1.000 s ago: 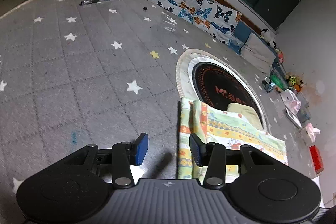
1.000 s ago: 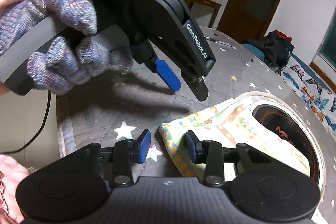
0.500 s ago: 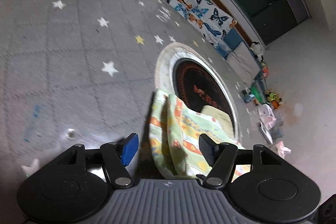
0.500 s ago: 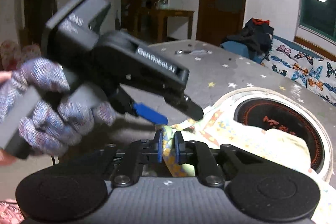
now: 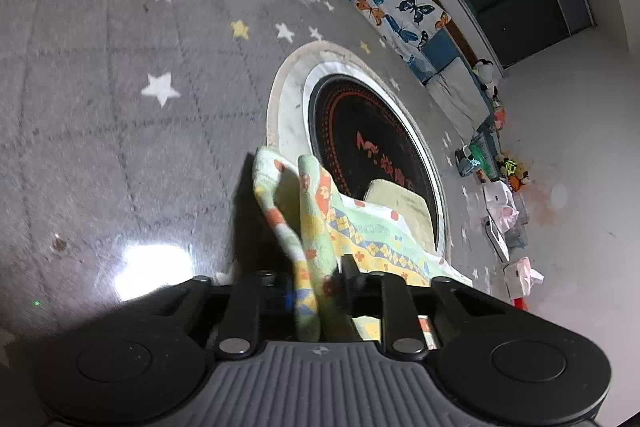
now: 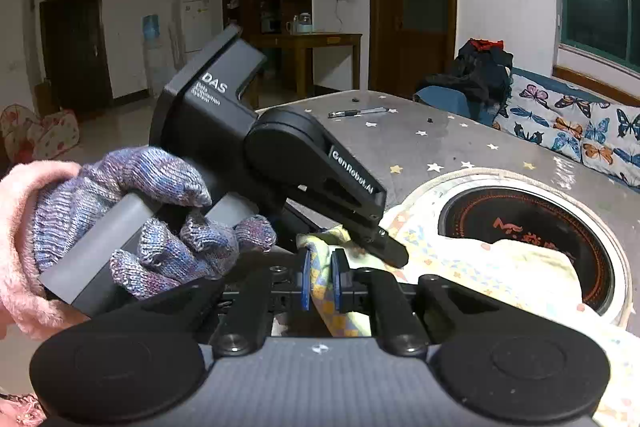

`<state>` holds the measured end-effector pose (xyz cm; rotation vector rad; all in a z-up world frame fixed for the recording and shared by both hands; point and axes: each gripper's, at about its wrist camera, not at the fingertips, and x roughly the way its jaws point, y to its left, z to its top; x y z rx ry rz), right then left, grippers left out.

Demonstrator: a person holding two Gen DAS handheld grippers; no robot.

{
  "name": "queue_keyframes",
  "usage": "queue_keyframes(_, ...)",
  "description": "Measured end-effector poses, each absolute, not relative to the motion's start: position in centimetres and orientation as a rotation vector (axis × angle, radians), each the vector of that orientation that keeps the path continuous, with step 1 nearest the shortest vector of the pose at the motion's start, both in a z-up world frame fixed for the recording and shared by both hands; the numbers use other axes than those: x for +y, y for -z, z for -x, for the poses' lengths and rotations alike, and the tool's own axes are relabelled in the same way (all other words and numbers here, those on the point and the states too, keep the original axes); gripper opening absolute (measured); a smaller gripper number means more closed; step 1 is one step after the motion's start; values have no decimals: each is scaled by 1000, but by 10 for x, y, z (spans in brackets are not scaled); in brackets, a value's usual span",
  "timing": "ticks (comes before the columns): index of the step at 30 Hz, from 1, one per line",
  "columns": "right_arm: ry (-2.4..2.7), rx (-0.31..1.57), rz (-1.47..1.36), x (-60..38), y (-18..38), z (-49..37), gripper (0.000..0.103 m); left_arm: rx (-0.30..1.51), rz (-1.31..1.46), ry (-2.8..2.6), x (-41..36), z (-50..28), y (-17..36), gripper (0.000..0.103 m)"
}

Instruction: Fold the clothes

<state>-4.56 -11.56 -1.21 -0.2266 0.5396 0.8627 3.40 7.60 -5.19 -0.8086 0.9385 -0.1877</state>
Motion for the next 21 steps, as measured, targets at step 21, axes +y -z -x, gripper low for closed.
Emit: queue_keyframes(21, -280, 621, 38, -287, 39, -13, 34, 931, 735, 165, 67, -32, 49, 10)
